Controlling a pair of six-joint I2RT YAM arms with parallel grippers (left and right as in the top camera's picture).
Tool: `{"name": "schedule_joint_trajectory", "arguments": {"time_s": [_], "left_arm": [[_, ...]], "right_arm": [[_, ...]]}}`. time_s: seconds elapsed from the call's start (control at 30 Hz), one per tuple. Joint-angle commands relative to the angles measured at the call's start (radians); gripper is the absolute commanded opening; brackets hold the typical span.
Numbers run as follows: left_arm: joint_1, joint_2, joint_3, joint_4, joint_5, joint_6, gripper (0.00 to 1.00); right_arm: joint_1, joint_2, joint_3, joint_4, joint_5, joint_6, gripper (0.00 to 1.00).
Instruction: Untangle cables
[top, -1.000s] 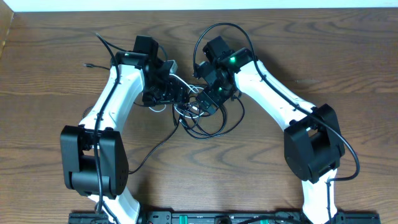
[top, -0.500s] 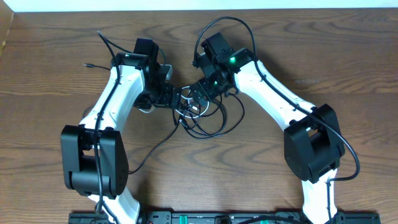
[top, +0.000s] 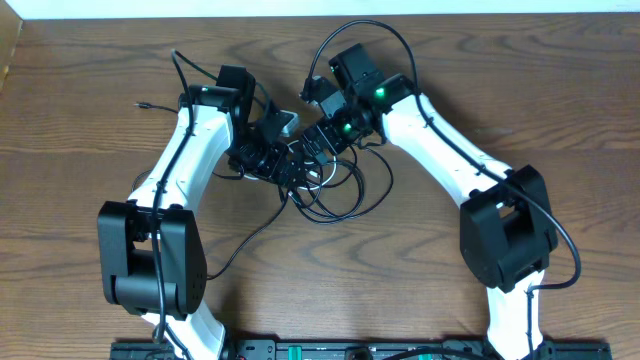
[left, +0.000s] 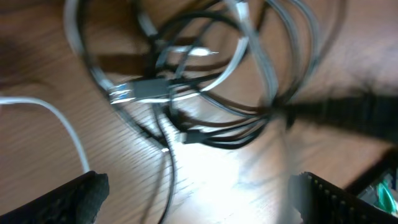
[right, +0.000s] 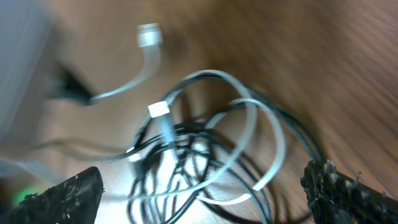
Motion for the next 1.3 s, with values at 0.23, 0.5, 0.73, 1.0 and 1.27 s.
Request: {"name": "schedule_joint_trajectory", "arguments": {"time_s": [0.23, 0.5, 0.73, 1.0, 1.27], "left_arm": [[0.063, 0.007, -0.006, -0.008, 0.172, 0.113, 0.98], [0.288, 0.007, -0.007, -0.013, 0.418, 0.09, 0.98], [0.375, 0.008, -0.012, 0.01, 0.174, -0.19, 0.98], [0.414, 0.008, -0.084, 0.109, -0.127, -0.565, 0.98], [0.415, 0.008, -0.084, 0.121, -0.126, -0.565, 0.98]], "right_arm": [[-0.135, -0.003, 0.004, -0.008, -0.362, -0.316, 0.94], [-0.09, -0.003, -0.013, 0.032, -0.36, -0.272, 0.94], [0.063, 0.001, -0.013, 0.227, -0.027, -0.022, 0.93], [0.193, 0.069, -0.013, 0.222, 0.29, -0.022, 0.98], [0.193, 0.115, -0.013, 0.216, 0.286, 0.011, 0.62]]}}
